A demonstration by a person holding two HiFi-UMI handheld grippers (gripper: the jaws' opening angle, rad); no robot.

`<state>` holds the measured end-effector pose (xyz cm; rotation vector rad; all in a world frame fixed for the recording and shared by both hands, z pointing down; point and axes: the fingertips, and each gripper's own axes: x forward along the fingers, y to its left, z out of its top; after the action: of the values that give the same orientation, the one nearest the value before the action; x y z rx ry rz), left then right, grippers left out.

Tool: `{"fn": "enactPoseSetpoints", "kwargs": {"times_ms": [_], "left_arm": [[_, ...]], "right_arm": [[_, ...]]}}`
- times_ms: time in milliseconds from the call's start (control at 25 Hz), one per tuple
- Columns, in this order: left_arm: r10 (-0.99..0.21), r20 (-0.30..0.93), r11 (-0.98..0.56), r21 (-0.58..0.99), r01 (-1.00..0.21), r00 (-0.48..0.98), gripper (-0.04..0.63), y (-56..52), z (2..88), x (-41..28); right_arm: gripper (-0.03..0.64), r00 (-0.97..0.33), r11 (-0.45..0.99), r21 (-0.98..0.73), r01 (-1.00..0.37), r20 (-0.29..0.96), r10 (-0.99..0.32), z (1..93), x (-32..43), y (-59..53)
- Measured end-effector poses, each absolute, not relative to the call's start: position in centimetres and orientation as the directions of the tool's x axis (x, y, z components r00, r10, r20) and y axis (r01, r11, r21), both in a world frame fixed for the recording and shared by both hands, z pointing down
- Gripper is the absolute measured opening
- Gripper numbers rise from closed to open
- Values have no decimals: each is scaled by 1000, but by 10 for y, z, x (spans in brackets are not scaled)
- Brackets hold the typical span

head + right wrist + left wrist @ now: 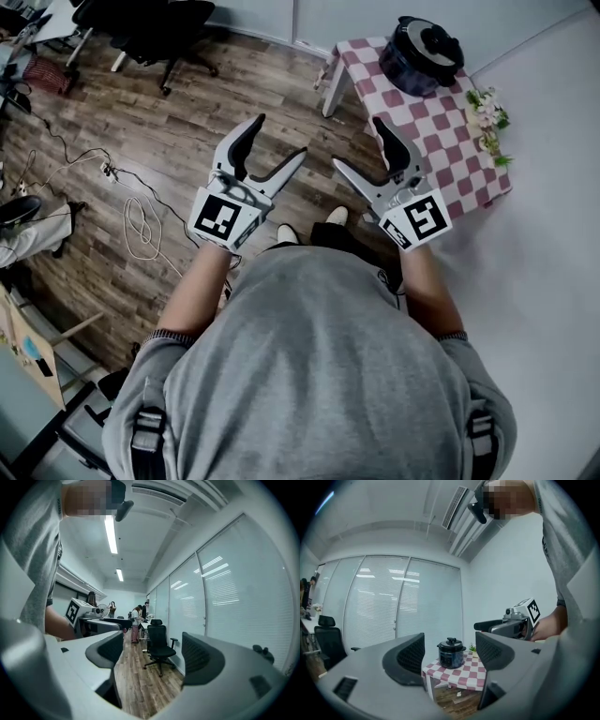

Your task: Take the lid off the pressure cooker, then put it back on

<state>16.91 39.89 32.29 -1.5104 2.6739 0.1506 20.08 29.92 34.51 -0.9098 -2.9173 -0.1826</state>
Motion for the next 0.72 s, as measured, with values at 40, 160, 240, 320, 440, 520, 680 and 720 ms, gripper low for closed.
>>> {"fn": "enactPoseSetpoints", "kwargs": {"times_ms": [40,160,240,320,440,520,680,720], "left_arm": [[-850,-110,512,55,-857,-515,348,399,323,165],[-859,-107,497,61,-865,-501,348,393,327,152],[-864,-107,488,62,-871,-492,348,387,328,142],[-867,-109,482,60,-874,-486,347,378,328,128],[-873,-109,472,57,-880,-476,347,359,328,104],[-876,-106,467,51,-883,-470,348,343,327,87],[-882,-82,462,42,-886,-464,347,310,325,48],[-882,-76,463,40,-885,-465,347,302,325,38]], "right_arm": [[393,-822,818,90,568,113,558,346,198,299],[394,-828,825,90,558,120,548,350,185,293],[394,-834,831,87,549,119,539,351,173,286],[394,-839,836,88,541,113,532,351,159,277],[393,-846,843,90,531,103,522,352,136,257],[390,-850,846,91,526,97,518,352,118,242],[391,-850,845,96,526,94,518,351,79,211],[391,-850,846,95,525,94,518,351,69,203]]}}
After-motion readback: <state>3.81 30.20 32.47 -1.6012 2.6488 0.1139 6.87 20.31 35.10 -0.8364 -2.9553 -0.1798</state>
